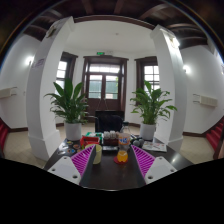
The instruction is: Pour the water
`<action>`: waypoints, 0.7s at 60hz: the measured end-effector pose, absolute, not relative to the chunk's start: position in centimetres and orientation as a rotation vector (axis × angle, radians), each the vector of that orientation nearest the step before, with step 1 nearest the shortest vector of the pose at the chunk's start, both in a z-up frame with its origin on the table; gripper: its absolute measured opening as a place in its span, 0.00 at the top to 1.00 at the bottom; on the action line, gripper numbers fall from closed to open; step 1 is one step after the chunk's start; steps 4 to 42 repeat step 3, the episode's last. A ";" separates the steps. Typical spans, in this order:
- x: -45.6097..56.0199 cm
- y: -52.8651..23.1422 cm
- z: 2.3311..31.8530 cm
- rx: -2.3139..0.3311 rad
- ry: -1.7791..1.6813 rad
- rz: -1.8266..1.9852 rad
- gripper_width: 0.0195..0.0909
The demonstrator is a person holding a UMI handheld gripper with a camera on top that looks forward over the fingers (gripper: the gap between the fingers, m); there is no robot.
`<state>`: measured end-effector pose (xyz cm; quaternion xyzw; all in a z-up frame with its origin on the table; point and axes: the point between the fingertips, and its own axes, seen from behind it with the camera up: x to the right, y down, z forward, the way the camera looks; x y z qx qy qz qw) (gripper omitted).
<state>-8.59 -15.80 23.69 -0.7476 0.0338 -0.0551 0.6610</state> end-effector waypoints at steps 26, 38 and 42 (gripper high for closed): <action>-9.1 -16.0 23.7 -1.688 0.077 -0.112 0.33; -9.1 -16.0 23.7 -1.688 0.077 -0.112 0.33; -9.1 -16.0 23.7 -1.688 0.077 -0.112 0.33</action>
